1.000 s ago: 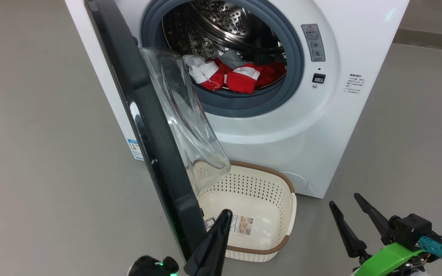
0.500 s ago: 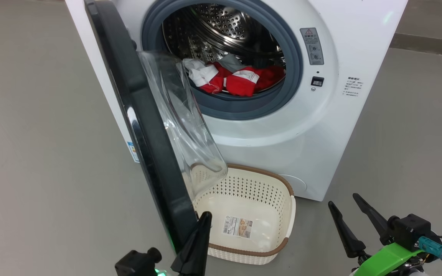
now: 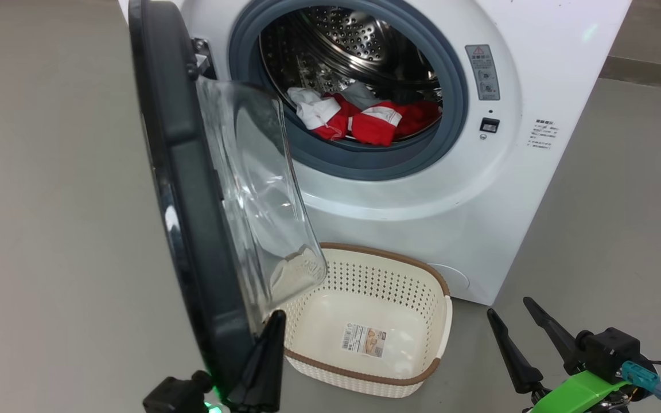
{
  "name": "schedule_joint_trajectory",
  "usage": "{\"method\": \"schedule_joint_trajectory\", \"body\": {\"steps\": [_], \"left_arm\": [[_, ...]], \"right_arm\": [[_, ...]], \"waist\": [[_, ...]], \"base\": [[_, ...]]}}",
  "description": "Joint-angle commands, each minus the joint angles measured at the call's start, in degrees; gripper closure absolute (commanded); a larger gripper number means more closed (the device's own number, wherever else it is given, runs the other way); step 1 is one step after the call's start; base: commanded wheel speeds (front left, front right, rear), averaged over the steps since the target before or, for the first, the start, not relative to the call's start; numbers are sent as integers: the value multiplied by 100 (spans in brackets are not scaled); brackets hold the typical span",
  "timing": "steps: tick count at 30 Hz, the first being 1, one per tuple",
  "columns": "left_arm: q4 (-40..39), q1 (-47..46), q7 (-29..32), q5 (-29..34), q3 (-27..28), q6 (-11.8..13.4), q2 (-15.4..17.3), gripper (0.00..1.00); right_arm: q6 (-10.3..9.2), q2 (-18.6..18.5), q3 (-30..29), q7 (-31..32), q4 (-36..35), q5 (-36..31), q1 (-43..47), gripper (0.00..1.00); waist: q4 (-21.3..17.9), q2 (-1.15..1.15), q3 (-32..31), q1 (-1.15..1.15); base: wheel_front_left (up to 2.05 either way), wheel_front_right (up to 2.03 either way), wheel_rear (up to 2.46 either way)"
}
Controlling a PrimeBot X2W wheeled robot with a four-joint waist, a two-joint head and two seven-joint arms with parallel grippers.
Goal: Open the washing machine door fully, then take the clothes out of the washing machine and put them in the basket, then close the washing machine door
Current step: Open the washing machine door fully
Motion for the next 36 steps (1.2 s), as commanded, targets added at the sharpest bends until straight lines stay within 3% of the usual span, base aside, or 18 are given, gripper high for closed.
{"method": "schedule_joint_trajectory", "body": {"steps": [1,10,24,36], "left_arm": [[-168,-82,-35,88,364,123,59,100],[-314,131,-35,328,989,260,59,100],[-387,110,-35,578,2478,343,59,100],[78,-354,-35,909,3732,-9,64,100]], "right_arm": [[42,-73,78,-53,-140,-54,-80,0],[42,-50,70,-53,-159,-69,-92,0],[42,-121,46,-53,-207,-49,-160,0],[42,-205,120,-54,-209,-26,-248,0]], "waist": [[34,0,13,0],[102,0,31,0],[40,0,160,0],[-77,0,320,0]], "base": [[0,0,0],[0,0,0],[0,0,0],[0,0,0]]}}
